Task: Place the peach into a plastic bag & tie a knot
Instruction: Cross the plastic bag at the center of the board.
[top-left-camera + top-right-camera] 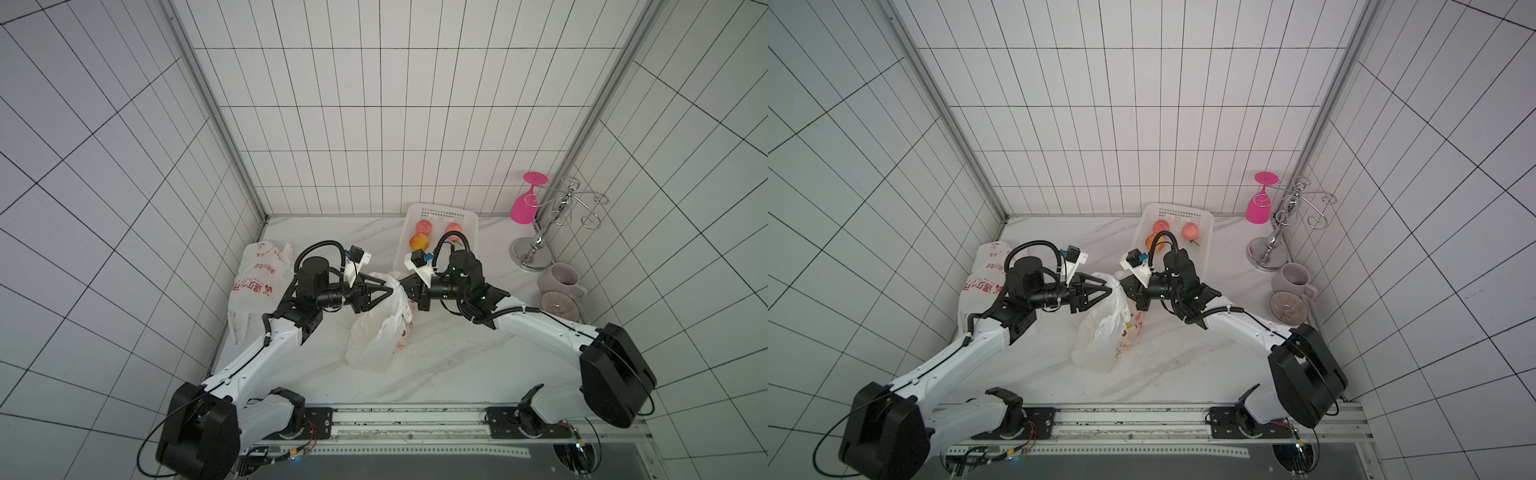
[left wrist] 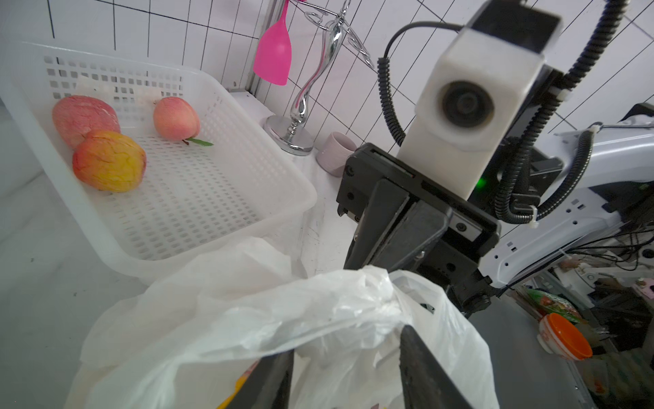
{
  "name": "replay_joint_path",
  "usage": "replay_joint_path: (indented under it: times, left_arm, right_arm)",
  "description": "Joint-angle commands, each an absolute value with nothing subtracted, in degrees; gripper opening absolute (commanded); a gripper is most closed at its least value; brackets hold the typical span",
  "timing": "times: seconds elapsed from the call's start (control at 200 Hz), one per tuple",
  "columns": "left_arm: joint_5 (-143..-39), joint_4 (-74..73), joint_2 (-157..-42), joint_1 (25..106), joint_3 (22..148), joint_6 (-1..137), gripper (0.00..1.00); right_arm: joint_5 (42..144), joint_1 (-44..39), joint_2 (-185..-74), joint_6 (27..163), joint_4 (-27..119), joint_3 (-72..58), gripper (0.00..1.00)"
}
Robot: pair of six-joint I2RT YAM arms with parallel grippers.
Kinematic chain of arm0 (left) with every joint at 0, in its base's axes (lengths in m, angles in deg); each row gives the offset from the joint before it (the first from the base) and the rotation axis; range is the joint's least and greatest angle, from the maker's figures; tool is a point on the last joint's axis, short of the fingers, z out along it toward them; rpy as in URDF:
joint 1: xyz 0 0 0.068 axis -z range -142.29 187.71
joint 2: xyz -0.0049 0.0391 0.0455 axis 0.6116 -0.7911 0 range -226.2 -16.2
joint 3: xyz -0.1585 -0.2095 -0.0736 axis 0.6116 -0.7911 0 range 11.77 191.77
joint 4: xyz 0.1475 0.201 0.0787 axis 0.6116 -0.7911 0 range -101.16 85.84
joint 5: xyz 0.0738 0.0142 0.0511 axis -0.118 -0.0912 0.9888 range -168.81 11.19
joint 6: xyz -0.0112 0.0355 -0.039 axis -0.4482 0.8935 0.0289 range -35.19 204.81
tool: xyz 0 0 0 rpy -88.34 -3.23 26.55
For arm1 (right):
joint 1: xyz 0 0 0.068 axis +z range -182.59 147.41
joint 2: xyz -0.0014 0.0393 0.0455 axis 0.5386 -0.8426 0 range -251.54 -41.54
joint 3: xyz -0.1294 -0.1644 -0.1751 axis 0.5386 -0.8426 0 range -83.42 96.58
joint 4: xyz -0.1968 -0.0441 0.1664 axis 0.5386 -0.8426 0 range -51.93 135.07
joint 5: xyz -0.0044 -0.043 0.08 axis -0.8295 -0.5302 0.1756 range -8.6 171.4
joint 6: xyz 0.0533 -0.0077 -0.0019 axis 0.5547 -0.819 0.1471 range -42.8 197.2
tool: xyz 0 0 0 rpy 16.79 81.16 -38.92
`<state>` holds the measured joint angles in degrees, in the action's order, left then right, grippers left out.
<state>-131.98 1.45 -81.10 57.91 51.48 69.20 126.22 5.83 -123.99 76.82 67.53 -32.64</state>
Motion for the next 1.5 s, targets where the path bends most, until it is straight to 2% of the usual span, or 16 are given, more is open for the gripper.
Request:
replay_joint_path:
  times: [0.0, 0.16, 0.225, 0.53, 0.625, 0.8, 0.92, 1.06, 1.224, 1.414, 1.499]
  left_arm:
    - [-134.1, 5.9, -81.7, 58.2, 51.0, 68.6, 0.53]
    - [-134.9, 10.0, -84.1, 59.7, 51.3, 65.1, 0.58]
    - [-135.6, 11.8, -84.5, 60.3, 51.2, 63.7, 0.59]
    - [-136.9, 21.0, -86.3, 63.9, 50.5, 55.7, 0.62]
    - [-136.3, 20.2, -86.9, 64.3, 51.1, 55.0, 0.62]
    - [-135.3, 9.5, -85.5, 60.2, 55.1, 59.2, 0.62]
    - [-135.7, 5.4, -85.2, 59.2, 58.7, 60.3, 0.65]
    - [-135.2, 4.5, -82.9, 58.8, 61.1, 58.8, 0.70]
    - [-130.3, 2.4, -76.5, 55.5, 64.0, 56.3, 0.71]
    - [-126.4, 0.7, -73.7, 52.7, 59.9, 57.5, 0.69]
    - [-128.5, 6.6, -74.4, 52.6, 57.3, 53.7, 0.69]
  right_arm:
    - [131.9, 6.3, -125.5, 79.3, 68.6, -27.1, 0.12]
    - [134.7, 6.6, -127.9, 82.9, 70.7, -24.6, 0.34]
    - [133.5, 6.6, -128.3, 83.7, 72.2, -24.7, 0.40]
    - [124.4, 6.4, -129.2, 89.3, 83.4, -26.6, 0.48]
    - [119.8, 6.3, -128.7, 91.7, 90.1, -28.9, 0.42]
    - [118.1, 6.0, -126.2, 88.8, 88.2, -31.3, 0.17]
    - [118.2, 5.6, -125.5, 88.1, 87.5, -32.9, 0.10]
    - [117.5, 5.2, -125.5, 86.9, 87.4, -34.1, 0.07]
    - [116.9, 4.6, -124.4, 84.3, 85.1, -35.6, 0.06]
    - [116.9, 4.4, -123.2, 82.9, 83.7, -35.9, 0.06]
    - [117.6, 4.5, -123.2, 82.1, 82.4, -35.5, 0.06]
